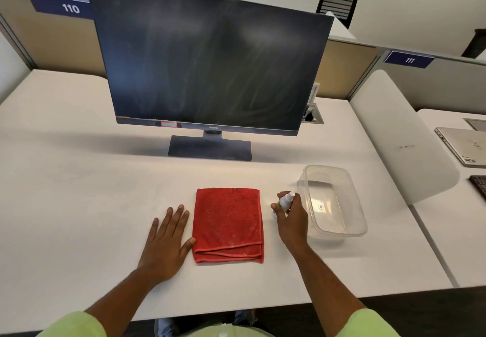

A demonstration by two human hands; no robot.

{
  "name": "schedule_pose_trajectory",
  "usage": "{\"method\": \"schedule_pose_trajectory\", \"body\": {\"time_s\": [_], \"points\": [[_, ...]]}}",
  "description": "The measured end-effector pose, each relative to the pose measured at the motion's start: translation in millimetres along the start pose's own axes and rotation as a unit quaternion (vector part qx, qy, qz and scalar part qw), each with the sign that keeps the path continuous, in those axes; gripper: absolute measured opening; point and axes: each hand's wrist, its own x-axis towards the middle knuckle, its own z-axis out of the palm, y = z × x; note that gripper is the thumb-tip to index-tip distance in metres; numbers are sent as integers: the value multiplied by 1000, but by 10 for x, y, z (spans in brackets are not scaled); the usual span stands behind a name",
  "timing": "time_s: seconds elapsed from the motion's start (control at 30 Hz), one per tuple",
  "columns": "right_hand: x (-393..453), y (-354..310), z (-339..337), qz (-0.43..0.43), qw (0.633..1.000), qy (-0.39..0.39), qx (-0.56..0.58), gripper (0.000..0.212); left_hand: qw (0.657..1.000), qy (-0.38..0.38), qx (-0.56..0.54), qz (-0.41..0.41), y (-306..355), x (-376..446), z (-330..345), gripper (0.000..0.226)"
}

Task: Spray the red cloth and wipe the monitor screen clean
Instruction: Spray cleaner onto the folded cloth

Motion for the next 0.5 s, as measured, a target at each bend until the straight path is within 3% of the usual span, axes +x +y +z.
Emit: {"method": "schedule_pose_trajectory", "body": {"time_s": [0.13, 0.4, 0.5], "points": [[-25, 54, 42, 15, 1000, -13, -5, 37, 1000, -1, 1, -2, -5, 6, 11, 86], [-229, 160, -21, 76, 995, -26, 60, 84, 1000, 8, -2, 2, -11, -1, 17, 89], [-446, 188, -33, 92, 995, -5, 40, 83, 999, 20, -28, 4, -7, -5, 19, 89]]}}
